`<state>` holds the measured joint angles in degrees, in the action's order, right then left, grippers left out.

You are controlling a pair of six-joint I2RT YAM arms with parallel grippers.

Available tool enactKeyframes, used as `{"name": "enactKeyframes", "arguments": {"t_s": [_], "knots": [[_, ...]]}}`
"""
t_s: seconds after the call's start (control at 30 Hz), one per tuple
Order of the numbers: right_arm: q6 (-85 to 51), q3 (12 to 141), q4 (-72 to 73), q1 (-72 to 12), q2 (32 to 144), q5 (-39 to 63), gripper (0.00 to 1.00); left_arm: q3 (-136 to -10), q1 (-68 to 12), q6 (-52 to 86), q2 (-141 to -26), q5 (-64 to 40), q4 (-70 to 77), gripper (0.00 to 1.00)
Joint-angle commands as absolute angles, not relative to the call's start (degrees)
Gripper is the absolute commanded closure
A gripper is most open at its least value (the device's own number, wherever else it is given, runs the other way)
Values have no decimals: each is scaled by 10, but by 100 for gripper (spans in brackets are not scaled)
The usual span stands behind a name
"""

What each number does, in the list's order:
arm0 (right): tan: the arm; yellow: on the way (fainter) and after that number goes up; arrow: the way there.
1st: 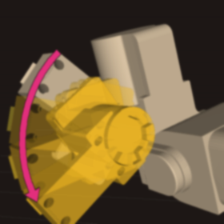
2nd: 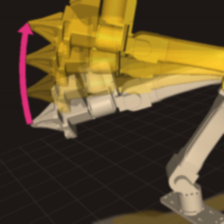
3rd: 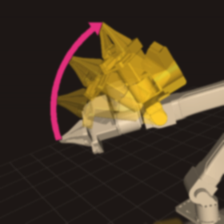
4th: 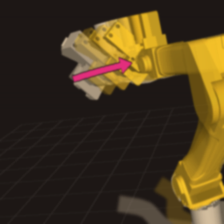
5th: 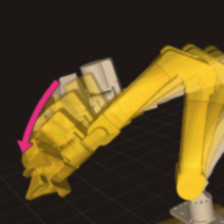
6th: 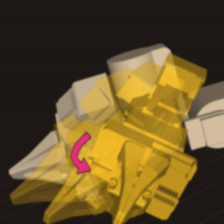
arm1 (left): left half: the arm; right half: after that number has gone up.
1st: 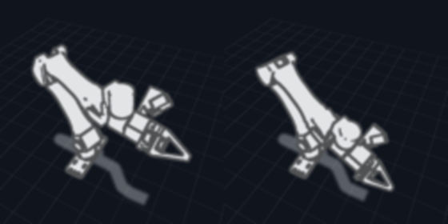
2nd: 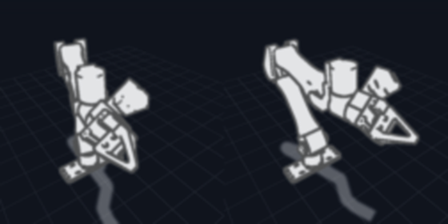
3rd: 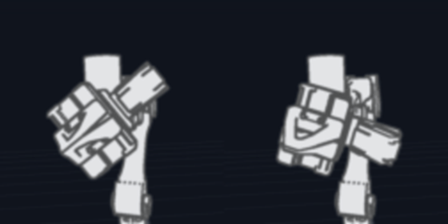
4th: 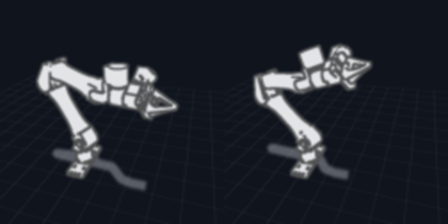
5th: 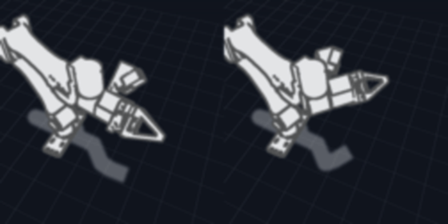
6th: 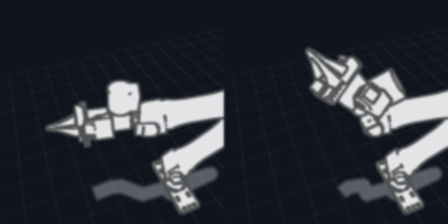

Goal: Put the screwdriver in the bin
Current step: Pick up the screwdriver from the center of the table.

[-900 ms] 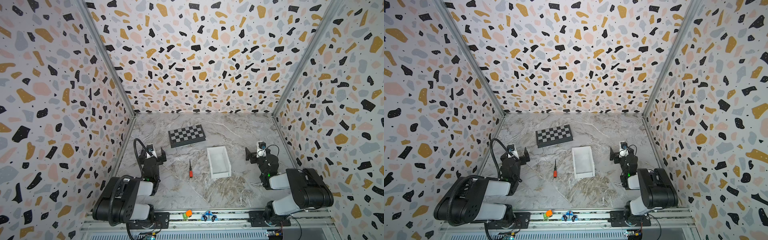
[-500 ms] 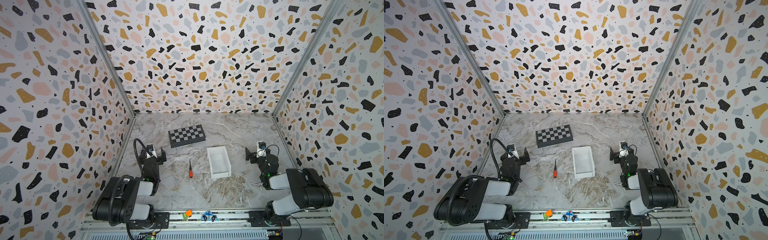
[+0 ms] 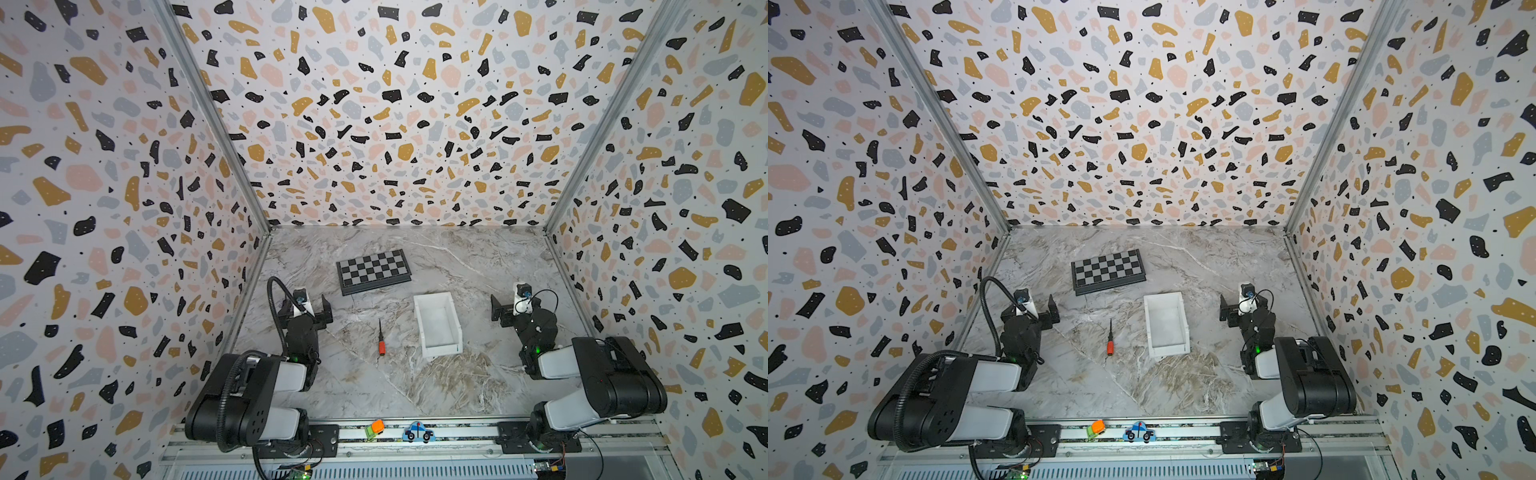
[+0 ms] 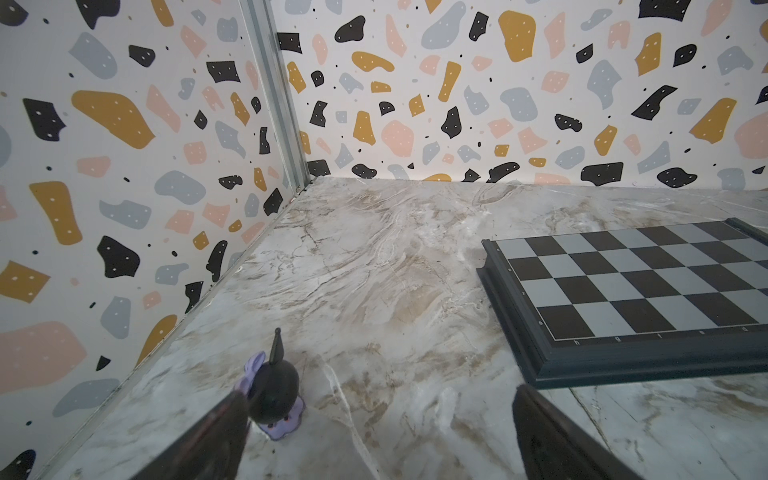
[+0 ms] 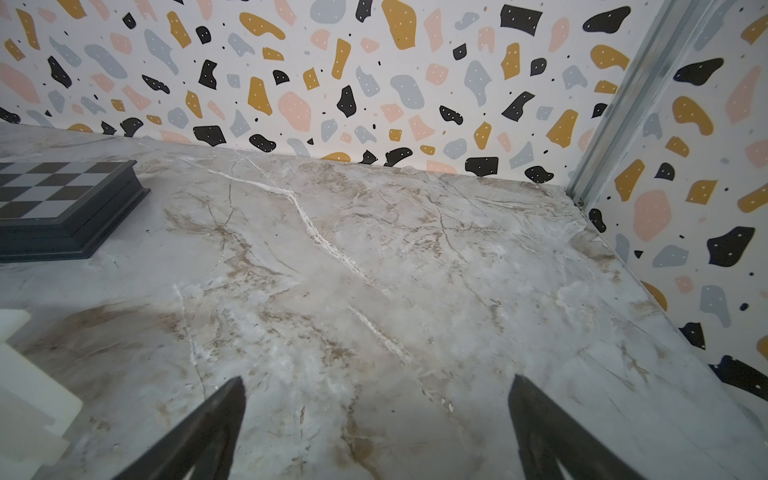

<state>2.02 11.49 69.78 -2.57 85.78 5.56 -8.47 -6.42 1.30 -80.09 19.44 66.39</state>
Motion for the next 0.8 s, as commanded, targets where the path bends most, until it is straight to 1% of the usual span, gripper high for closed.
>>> {"name": "enactKeyframes", "arguments": {"t_s": [0.0,0.27,0.4,0.43,0.5,0.53,0.6,0.63,0.7,0.77], "knots": [[17,127,695,-24,852,58,1,-97,-60,18,-800,198,683,0],[15,128,693,-22,853,60,1,-95,-61,18,-797,198,685,0],[7,124,698,-20,848,53,1,-106,-60,37,-778,240,658,0],[-2,129,679,-14,838,47,1,-122,-61,40,-759,246,611,0],[-17,143,632,-3,812,43,1,-174,-60,69,-721,268,469,0],[-30,165,573,2,794,43,1,-196,-61,86,-706,273,416,0],[-72,225,435,22,776,60,1,-221,-61,116,-677,243,352,0],[-81,249,390,34,775,90,1,-228,-60,140,-659,222,330,0],[-94,273,342,49,773,129,1,-238,-61,190,-626,190,298,0],[-113,295,294,63,768,160,1,-259,-63,261,-598,201,221,0]]}}
